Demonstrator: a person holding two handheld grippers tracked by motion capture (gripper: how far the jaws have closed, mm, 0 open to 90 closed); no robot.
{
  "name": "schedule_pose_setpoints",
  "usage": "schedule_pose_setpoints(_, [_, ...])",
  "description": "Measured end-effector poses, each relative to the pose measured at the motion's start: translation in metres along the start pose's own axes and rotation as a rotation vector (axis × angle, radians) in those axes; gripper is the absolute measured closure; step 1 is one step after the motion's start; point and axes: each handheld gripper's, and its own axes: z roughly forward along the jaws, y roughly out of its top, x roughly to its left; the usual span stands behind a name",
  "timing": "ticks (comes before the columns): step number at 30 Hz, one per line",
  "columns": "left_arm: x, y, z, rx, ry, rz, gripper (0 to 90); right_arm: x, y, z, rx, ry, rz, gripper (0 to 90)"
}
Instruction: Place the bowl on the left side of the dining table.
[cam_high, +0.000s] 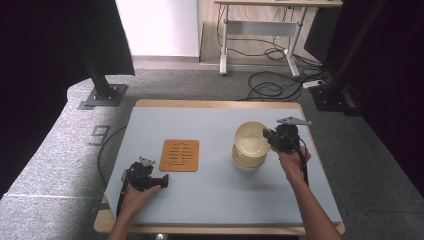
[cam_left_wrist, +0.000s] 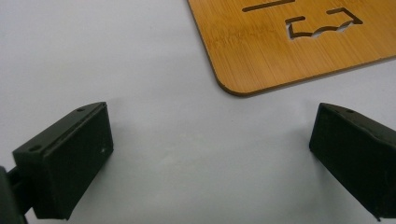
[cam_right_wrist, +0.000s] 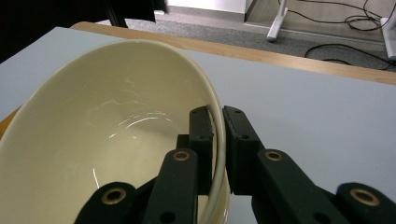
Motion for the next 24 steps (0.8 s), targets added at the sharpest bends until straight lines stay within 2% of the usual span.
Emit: schedule_pose_setpoints(24, [0.0, 0.0, 0.0, -0.001, -0.001, -0.001, 0.0, 0.022, 0.017, 0.005, -0.02, 0.041, -0.016, 82.8])
